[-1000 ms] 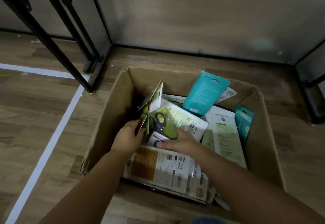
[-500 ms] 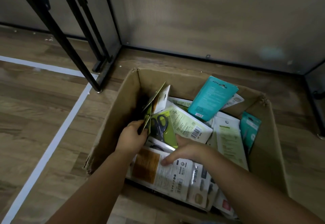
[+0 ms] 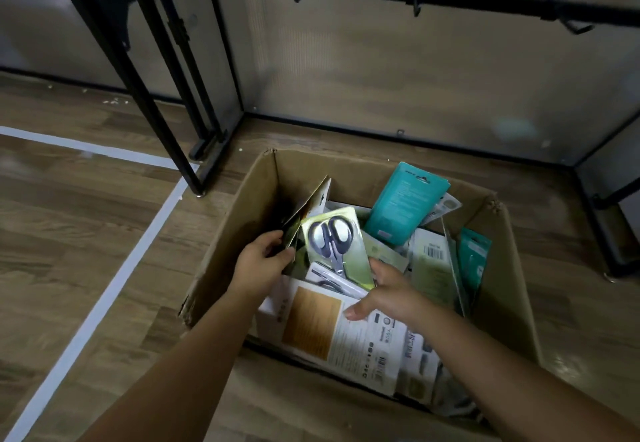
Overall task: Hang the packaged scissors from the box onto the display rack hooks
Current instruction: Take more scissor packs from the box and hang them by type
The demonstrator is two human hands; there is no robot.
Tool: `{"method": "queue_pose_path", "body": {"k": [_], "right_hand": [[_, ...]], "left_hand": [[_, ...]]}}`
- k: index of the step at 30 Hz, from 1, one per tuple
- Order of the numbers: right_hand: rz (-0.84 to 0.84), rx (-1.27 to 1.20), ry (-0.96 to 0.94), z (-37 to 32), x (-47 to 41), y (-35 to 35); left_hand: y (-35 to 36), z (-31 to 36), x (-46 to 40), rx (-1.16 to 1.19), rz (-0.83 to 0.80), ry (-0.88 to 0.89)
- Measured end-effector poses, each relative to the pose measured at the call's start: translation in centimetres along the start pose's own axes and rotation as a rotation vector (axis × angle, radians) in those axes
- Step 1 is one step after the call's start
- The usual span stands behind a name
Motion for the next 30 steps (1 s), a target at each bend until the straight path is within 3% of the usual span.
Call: {"method": "queue_pose_path", "body": {"k": [3, 6, 9, 17, 22, 30], "right_hand": [[0.041, -0.050, -0.040, -0.8, 1.3, -1.5], [0.099, -0.143, -0.057, -1.7, 2.3, -3.5], [0.165, -0.217, -0.065, -3.2, 2.8, -5.4], [0.212, -0.380, -0.100, -10.8, 4.5, -8.4], [0.230, -0.457, -0.216, -21.1, 9.4, -11.2], [0.284, -0.484, -0.386, -38.7, 19.0, -16.1]], "left_hand": [[-1.0, 0.8, 1.0, 0.043, 0.116, 0.063], [-2.4, 0.9, 1.9, 0.178, 0.217, 0.002], [-2.1, 1.5, 2.9, 0.346, 0.214, -0.077], [2.7, 9.1, 5.7, 0.631, -0.194, -0.154], [1.3, 20.1, 7.9, 0.850, -0.281, -0.134], [-2.9, 38.9, 13.6, 0.978, -0.433, -0.036]]}}
Point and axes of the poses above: each hand's wrist, its own x-axis away from the middle knuckle, its own y-axis out of the palm, z = x × y, the point moved 7 cm from there along -x, towards the middle knuckle, and after that the axes turned 5 degrees about z, right-handed, at the moved point
